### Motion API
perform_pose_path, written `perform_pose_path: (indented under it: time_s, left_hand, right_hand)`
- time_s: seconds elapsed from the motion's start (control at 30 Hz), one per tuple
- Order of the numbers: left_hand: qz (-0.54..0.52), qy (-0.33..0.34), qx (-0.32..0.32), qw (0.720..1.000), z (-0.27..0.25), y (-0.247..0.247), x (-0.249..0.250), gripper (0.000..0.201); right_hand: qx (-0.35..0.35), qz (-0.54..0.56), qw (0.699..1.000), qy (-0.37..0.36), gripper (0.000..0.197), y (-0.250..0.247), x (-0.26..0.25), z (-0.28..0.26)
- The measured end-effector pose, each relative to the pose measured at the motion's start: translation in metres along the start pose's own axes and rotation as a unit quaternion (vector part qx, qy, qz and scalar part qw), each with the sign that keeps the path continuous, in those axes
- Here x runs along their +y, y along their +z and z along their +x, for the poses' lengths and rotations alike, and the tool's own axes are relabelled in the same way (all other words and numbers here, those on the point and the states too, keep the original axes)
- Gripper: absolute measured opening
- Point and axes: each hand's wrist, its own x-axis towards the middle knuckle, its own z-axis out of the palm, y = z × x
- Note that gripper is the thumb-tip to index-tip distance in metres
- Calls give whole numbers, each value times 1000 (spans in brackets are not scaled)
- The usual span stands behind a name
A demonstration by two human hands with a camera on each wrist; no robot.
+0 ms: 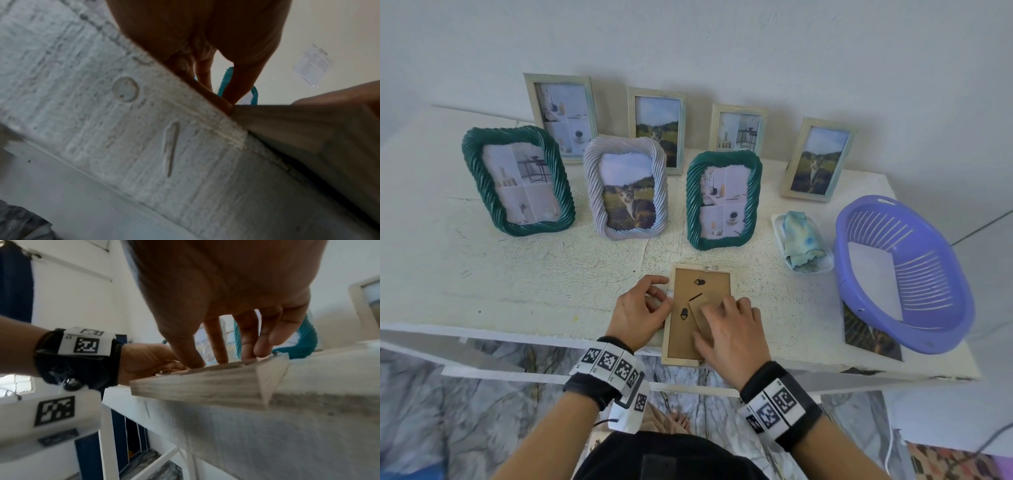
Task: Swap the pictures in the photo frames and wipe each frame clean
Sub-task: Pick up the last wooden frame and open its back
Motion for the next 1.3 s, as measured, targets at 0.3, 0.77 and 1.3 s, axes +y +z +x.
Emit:
perform_pose_path:
  time_s: [0.3,0.77,1.3]
  left_hand:
    - [-13,-7,5,1000,-1,2,-1,26]
    - [-12,-23,7,1000,1,2,-1,26]
    - [-5,-16,8,1000,0,1,2,26]
  right_hand:
    - [18,84,996,33,32,-5,-4,5]
    - [4,114,982,148,35,-18,87,-31]
    - [-141,92,985,37,108,1,18,8]
